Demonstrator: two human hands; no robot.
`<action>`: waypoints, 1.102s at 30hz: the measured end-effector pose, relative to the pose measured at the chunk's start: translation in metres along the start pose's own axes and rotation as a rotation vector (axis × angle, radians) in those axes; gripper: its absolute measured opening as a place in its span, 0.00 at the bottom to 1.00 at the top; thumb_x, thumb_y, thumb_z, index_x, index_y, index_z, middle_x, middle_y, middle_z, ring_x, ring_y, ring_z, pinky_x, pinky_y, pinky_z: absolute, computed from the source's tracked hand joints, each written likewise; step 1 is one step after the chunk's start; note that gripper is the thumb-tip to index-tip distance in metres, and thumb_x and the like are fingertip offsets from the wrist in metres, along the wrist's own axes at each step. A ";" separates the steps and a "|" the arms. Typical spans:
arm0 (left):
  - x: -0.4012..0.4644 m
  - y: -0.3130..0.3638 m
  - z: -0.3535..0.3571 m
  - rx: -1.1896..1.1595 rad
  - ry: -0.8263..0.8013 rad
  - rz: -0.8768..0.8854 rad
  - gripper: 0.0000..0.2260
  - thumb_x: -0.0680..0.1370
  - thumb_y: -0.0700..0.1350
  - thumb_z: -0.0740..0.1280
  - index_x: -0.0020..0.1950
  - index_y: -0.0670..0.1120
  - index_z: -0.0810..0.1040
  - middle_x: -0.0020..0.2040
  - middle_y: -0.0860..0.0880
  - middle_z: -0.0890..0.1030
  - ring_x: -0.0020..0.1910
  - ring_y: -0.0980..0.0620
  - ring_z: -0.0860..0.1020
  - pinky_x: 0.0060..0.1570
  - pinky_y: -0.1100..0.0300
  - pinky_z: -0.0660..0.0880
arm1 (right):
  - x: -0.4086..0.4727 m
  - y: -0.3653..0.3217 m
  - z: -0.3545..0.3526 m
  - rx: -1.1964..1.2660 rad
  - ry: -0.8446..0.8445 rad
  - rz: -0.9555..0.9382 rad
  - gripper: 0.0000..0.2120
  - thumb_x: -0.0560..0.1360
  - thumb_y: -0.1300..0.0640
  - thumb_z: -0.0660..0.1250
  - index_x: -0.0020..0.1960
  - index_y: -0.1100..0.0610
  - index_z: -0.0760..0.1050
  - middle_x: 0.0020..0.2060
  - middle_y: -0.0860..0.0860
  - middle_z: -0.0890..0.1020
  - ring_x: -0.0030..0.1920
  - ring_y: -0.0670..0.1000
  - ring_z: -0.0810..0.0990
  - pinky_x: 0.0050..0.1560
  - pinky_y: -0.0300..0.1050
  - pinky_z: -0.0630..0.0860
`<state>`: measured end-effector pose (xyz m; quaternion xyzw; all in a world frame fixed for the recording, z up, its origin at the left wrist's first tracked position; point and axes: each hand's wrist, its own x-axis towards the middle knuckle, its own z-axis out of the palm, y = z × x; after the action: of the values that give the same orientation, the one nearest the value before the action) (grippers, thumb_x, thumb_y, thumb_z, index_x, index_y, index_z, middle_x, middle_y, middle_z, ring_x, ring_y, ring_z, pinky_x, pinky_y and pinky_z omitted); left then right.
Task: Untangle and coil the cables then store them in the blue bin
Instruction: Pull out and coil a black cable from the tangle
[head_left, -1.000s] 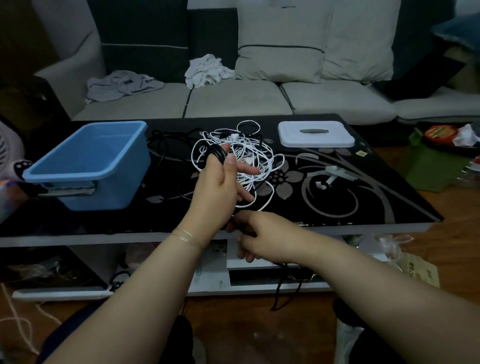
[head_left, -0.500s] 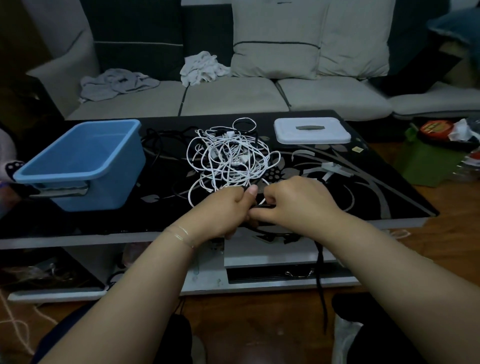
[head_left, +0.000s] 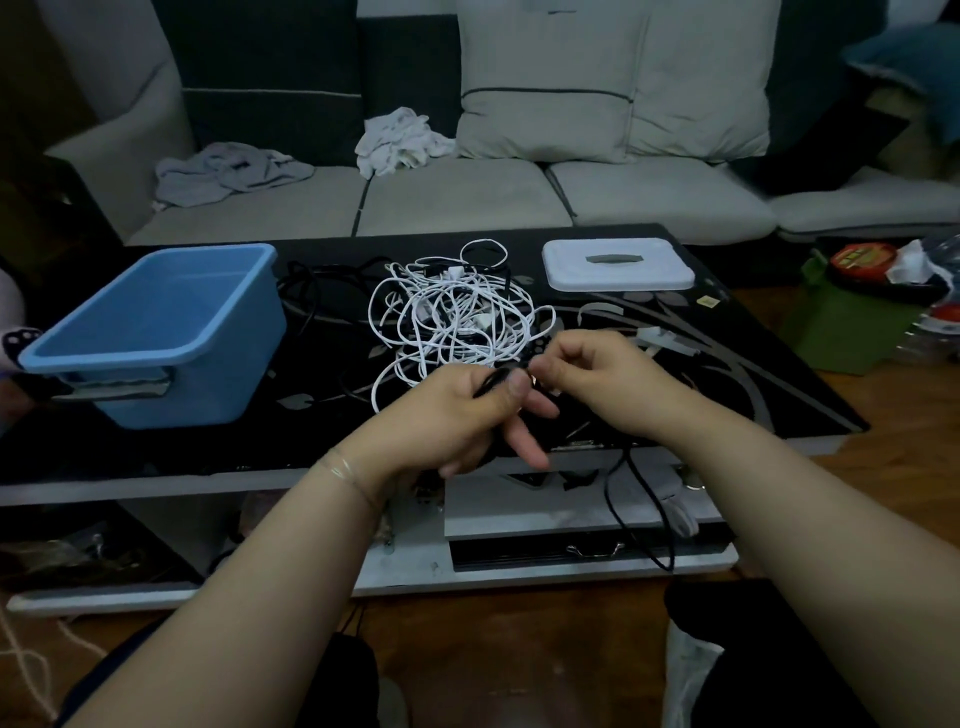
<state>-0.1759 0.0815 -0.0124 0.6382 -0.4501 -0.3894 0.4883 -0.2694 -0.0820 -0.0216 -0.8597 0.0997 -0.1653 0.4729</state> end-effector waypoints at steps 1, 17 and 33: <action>0.000 0.001 0.001 -0.060 0.003 0.018 0.25 0.75 0.59 0.53 0.48 0.40 0.79 0.25 0.47 0.79 0.14 0.58 0.60 0.20 0.66 0.57 | 0.000 0.000 0.004 0.091 -0.015 -0.003 0.13 0.72 0.45 0.63 0.35 0.53 0.72 0.24 0.43 0.71 0.26 0.41 0.65 0.28 0.35 0.62; -0.002 0.006 -0.030 -1.049 0.378 0.207 0.21 0.83 0.48 0.47 0.57 0.37 0.75 0.25 0.55 0.69 0.14 0.58 0.59 0.19 0.68 0.56 | -0.014 0.015 0.057 -0.470 -0.339 0.059 0.18 0.80 0.55 0.59 0.67 0.47 0.58 0.39 0.49 0.80 0.40 0.49 0.79 0.43 0.48 0.77; 0.007 -0.004 -0.013 0.255 0.686 0.024 0.20 0.85 0.51 0.48 0.43 0.46 0.74 0.32 0.47 0.83 0.26 0.50 0.76 0.31 0.59 0.69 | -0.020 -0.009 0.064 -0.913 -0.017 -0.625 0.06 0.74 0.52 0.64 0.43 0.55 0.75 0.32 0.50 0.79 0.34 0.56 0.79 0.33 0.46 0.71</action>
<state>-0.1610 0.0789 -0.0137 0.7821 -0.3127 -0.0876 0.5318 -0.2633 -0.0210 -0.0494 -0.9674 -0.1027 -0.2308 -0.0186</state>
